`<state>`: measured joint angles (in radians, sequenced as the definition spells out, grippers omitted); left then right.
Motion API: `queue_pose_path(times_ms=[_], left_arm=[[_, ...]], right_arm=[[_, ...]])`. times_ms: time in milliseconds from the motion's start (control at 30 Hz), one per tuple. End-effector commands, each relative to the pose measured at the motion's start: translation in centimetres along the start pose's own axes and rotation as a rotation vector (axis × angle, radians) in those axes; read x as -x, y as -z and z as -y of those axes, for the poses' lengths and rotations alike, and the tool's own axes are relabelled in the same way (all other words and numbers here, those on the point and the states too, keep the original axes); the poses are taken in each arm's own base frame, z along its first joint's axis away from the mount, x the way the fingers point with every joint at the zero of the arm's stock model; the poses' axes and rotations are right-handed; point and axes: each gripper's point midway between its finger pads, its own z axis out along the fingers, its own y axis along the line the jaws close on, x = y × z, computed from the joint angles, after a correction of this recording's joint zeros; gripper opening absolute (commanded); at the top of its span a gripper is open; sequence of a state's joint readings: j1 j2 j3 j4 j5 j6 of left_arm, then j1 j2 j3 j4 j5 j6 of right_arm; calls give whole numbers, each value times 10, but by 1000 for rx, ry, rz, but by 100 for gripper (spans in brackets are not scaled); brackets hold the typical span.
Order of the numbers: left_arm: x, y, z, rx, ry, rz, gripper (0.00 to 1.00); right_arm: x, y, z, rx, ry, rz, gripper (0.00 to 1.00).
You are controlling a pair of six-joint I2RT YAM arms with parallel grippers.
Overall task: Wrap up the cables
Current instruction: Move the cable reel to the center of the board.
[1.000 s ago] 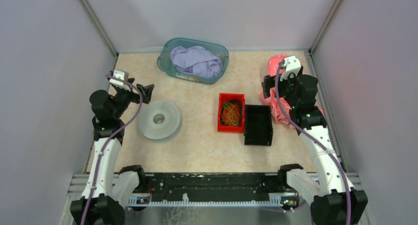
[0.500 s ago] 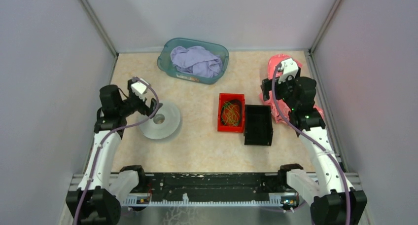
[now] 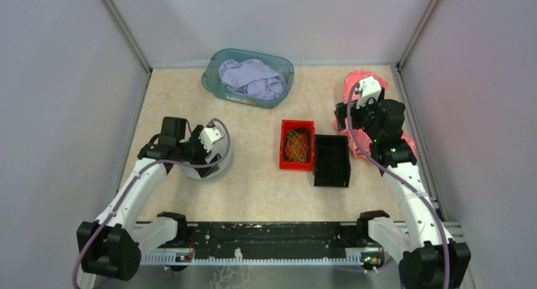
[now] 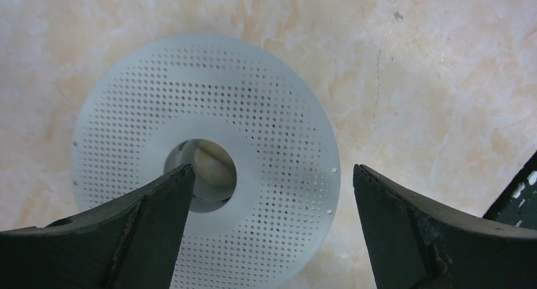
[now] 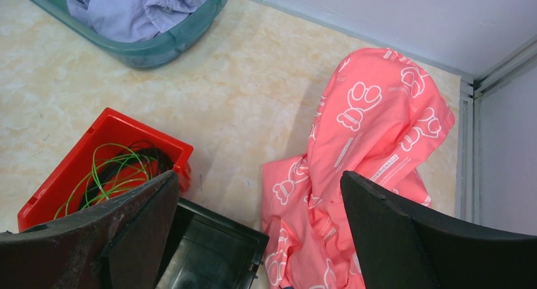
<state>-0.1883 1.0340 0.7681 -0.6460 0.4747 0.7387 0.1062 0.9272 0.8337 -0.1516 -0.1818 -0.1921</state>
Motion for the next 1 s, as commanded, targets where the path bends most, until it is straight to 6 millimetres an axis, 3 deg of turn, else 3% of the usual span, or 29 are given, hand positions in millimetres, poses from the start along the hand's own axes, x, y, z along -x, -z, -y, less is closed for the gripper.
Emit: queue_pose_path(times_ms=[0,333,567,833,967], left_arm=[[-18,0,8,-34,18,-114,99],[-36,-15,8,-8,24,-209,99],[-49,-25,24,-50,8,-268,99],[-26,-39,53,-132,-39,-196,75],[-15,-49,68,-165,-80,-185,70]], right_arm=[[14,-2,4,-2,28,56,99],[8,-6,1,15,29,40,99],[7,-6,2,12,38,39,99],[3,-8,1,16,38,32,99],[5,-6,1,16,42,40,99]])
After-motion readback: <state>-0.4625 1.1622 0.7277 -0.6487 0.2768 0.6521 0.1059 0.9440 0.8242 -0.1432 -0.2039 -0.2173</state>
